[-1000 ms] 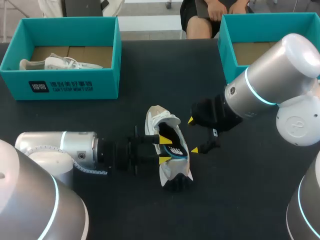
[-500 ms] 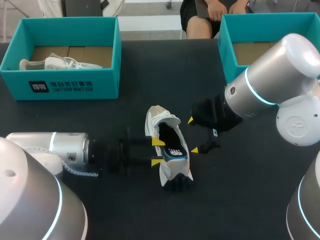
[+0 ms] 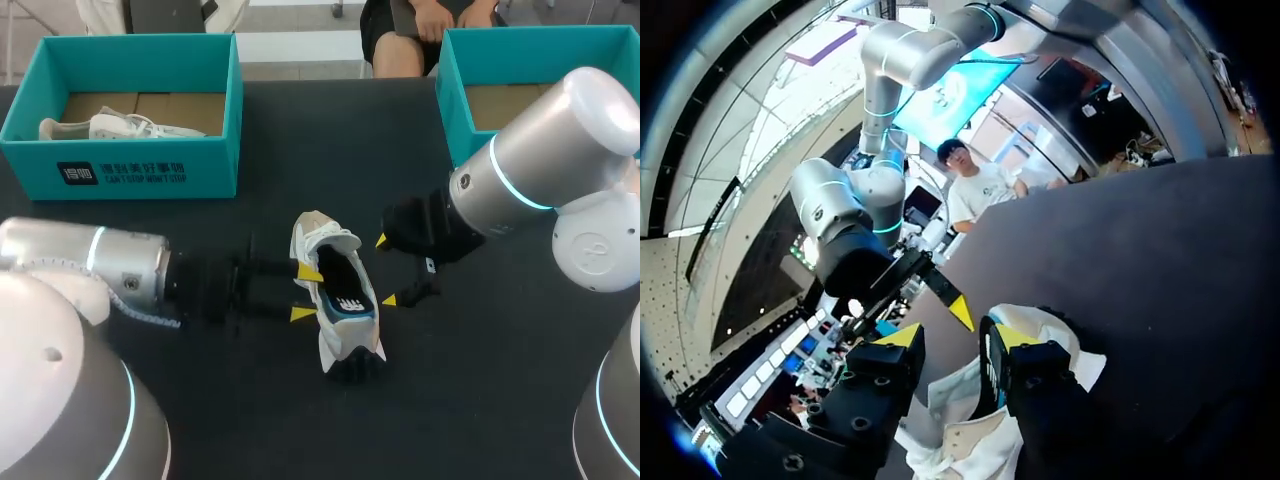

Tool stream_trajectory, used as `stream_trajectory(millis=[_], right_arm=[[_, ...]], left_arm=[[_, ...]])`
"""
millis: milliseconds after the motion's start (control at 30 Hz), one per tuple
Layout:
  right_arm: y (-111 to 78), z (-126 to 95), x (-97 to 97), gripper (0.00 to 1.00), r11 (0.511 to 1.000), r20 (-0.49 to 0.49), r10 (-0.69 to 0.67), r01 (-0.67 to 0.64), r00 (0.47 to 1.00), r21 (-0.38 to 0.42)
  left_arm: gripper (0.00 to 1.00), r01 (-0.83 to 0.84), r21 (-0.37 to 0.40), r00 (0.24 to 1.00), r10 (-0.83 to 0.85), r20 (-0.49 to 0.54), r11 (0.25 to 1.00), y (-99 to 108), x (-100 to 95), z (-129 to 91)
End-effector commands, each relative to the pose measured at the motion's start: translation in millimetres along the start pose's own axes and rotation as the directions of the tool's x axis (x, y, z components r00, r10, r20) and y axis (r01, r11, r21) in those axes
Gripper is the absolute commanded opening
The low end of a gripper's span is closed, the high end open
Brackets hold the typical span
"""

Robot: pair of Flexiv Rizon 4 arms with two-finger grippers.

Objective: Take the shoe out of the shoebox, open the shoe tongue, remove and reinsert the insole, then place the shoe into the shoebox

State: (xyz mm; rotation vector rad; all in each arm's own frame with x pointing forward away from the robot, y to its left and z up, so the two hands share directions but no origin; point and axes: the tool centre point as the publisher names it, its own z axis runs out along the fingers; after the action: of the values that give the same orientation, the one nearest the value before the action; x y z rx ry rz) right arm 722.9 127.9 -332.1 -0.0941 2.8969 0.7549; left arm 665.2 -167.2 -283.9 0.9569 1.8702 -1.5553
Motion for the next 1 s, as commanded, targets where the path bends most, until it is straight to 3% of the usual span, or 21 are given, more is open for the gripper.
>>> stream_trajectory(millis=[33,133,233,333,1000], right_arm=[[0.3,1,1.5,1.00,1.000,0.004,0.001,-0.001,1.000,0.001],[0.3,1,1.5,1.00,1.000,0.004,0.001,-0.001,1.000,0.001],[0.3,1,1.5,1.00,1.000,0.004,0.001,-0.001,1.000,0.001],[0.3,1,1.5,1.00,1.000,0.004,0.001,-0.001,1.000,0.001],[0.3,1,1.5,1.00,1.000,0.004,0.001,-0.001,1.000,0.001]], left_arm=[[0.50,0.030,0.033,0.990,-0.026,-0.136,0.999,4,-15.2,-8],[0.65,0.058,0.041,0.972,-0.047,-0.230,0.997,6,-23.2,-11],[0.88,0.083,0.056,0.950,-0.062,-0.305,0.995,10,-36.6,-16],[0.98,0.104,0.051,0.911,-0.074,-0.406,0.993,16,-52.6,-23],[1.00,0.100,0.052,0.902,-0.068,-0.427,0.994,18,-56.6,-25]])
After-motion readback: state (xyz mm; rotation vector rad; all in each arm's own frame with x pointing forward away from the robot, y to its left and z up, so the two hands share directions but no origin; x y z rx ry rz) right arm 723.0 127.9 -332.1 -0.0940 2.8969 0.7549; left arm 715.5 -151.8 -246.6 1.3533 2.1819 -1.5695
